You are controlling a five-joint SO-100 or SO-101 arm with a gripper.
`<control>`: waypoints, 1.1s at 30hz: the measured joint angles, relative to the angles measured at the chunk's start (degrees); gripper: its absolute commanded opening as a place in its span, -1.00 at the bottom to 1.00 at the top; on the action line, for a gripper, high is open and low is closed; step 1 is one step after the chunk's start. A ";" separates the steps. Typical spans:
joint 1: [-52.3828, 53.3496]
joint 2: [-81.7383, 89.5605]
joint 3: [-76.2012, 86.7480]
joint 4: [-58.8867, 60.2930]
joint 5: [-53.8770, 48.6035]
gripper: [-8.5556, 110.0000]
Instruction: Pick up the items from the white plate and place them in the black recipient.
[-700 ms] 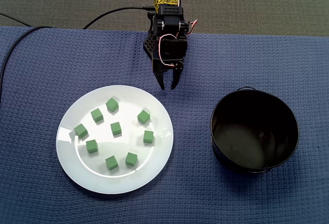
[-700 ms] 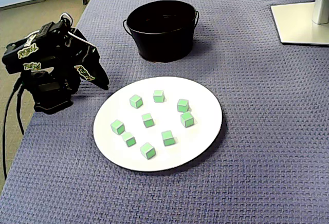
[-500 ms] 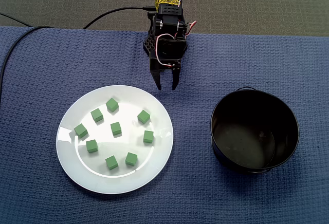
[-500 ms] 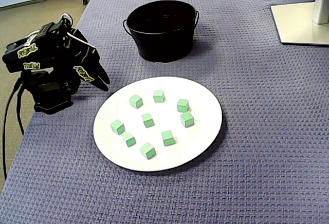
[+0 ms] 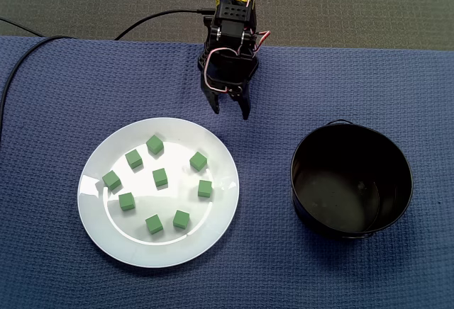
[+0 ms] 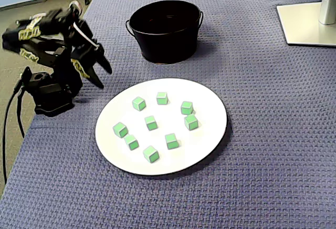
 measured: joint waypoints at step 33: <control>7.38 -67.24 -42.45 -4.31 18.90 -0.44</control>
